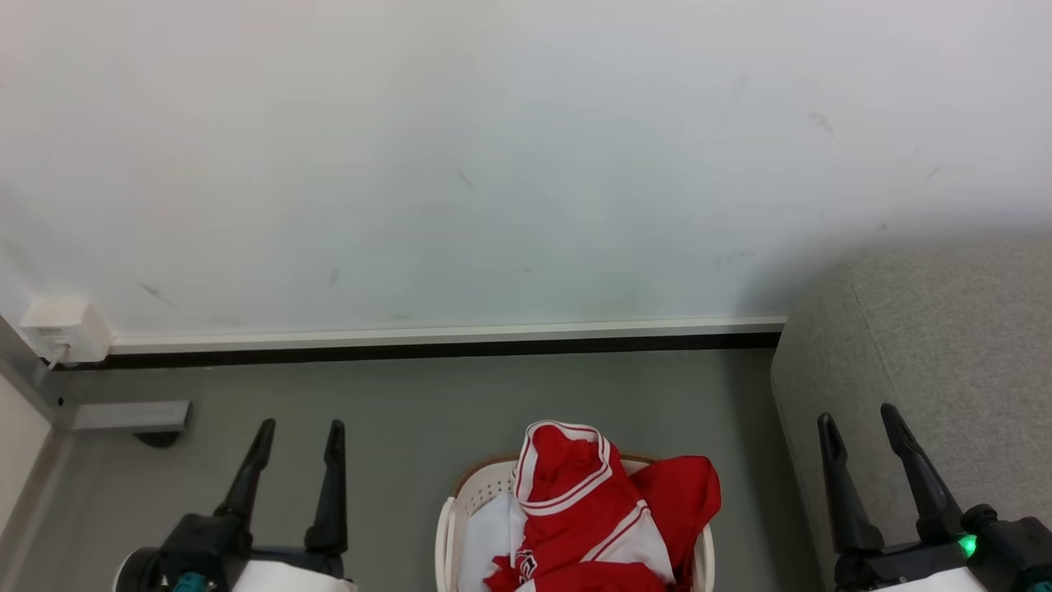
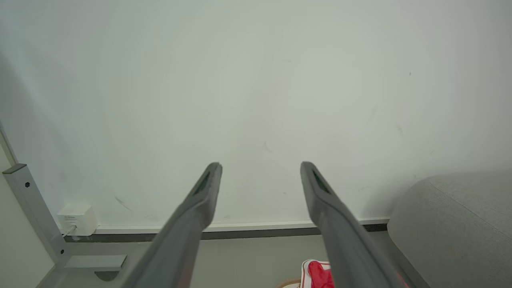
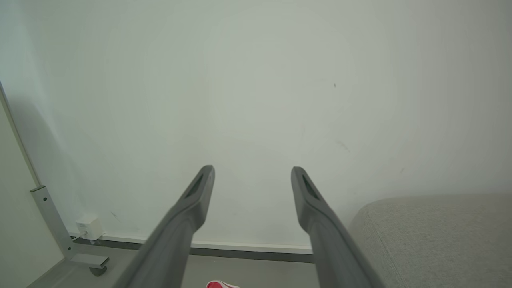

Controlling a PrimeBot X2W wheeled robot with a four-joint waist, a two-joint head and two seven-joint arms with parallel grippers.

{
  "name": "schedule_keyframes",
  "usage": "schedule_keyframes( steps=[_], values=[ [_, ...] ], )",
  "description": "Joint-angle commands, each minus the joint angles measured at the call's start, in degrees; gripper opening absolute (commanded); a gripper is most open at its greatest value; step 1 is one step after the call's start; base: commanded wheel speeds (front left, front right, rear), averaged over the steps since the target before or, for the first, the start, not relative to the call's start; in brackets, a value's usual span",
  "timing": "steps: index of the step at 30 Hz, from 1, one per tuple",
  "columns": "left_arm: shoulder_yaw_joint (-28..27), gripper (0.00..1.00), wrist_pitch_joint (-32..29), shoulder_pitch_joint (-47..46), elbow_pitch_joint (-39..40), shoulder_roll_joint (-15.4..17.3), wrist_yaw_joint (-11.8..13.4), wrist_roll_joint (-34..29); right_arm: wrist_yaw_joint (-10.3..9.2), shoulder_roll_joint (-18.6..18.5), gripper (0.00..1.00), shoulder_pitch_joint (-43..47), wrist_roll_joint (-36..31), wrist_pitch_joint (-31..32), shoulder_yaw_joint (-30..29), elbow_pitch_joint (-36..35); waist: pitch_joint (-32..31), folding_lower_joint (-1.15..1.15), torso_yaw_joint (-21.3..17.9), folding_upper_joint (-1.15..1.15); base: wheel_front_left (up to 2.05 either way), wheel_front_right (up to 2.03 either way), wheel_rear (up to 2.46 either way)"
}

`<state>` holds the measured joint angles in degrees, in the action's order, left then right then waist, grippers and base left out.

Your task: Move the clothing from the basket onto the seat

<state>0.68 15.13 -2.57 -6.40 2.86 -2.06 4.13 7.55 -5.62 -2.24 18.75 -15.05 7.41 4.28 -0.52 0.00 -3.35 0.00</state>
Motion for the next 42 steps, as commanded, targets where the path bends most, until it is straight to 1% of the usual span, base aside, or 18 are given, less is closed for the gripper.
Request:
schedule_keyframes(
  steps=[1,6,12,18,21,24,27,30,32,36,39,42],
  values=[
    [-0.07,1.00,0.03,-0.32,0.44,0.17,-0.29,0.36,-0.12,-0.45,1.00,-0.23,0.48,-0.19,-0.34,-0.31,0.35,0.00,-0.24,0.00,0.00,0.00,0.00],
    [0.14,1.00,0.03,-0.96,0.87,0.14,-0.93,1.21,-0.12,-0.47,1.00,-0.79,0.90,-0.18,-1.47,-1.09,2.13,0.00,-1.15,0.00,0.00,0.00,0.00],
    [0.69,1.00,0.03,-3.39,0.91,0.12,-2.81,2.75,-0.12,-0.17,1.00,-2.80,1.04,-0.09,-2.79,-2.63,6.81,0.00,-3.12,0.00,0.00,0.00,0.00],
    [2.73,1.00,0.03,-7.20,-0.95,0.12,-4.29,3.22,-0.12,0.02,1.00,-5.45,1.35,-0.09,-3.97,-3.87,11.77,0.00,-5.55,0.00,0.00,0.00,0.00],
    [3.78,1.00,0.03,-9.69,-2.56,0.33,-4.78,3.63,-0.12,0.20,1.00,-7.19,1.42,-0.08,-4.66,-4.50,14.70,0.00,-6.92,0.00,0.00,0.00,0.00],
    [5.62,1.00,0.03,-12.90,-4.98,1.20,-5.06,3.14,-0.12,0.26,1.00,-8.79,1.51,-0.09,-5.23,-5.18,17.81,0.00,-8.06,0.00,0.00,0.00,0.00],
    [8.14,1.00,-0.45,-16.20,-9.60,2.07,-5.36,3.82,-0.12,0.00,1.00,-10.15,1.53,-0.09,-5.77,-5.51,20.66,0.00,-9.02,0.00,0.00,0.00,0.00],
    [10.21,1.00,-3.24,-19.81,-14.36,3.19,-5.37,5.65,-0.12,0.06,1.00,-11.42,1.64,-0.09,-6.43,-6.07,23.28,0.00,-10.30,0.00,0.00,0.00,0.00],
    [12.76,1.00,-6.97,-21.80,-17.80,4.07,-5.40,7.20,-0.12,0.27,1.00,-12.38,1.82,-0.08,-6.71,-6.47,24.97,0.00,-11.19,0.00,0.00,0.00,0.00],
    [17.21,1.00,-13.47,-26.06,-22.69,6.58,-5.42,11.31,-0.12,0.78,1.00,-14.17,1.89,-0.08,-6.59,-7.07,28.26,0.00,-13.04,0.00,0.00,0.00,0.00],
    [20.24,1.00,-18.91,-28.55,-25.95,7.89,-5.37,14.75,-0.12,1.19,1.00,-15.54,2.18,-0.08,-6.46,-7.36,30.64,0.00,-14.41,0.00,0.00,0.00,0.00],
    [22.19,1.00,-24.23,-30.69,-29.34,8.29,-5.37,19.60,-0.12,1.57,1.00,-16.82,2.60,-0.08,-6.50,-7.64,32.91,0.00,-15.63,0.00,0.00,0.00,0.00]
  ],
)
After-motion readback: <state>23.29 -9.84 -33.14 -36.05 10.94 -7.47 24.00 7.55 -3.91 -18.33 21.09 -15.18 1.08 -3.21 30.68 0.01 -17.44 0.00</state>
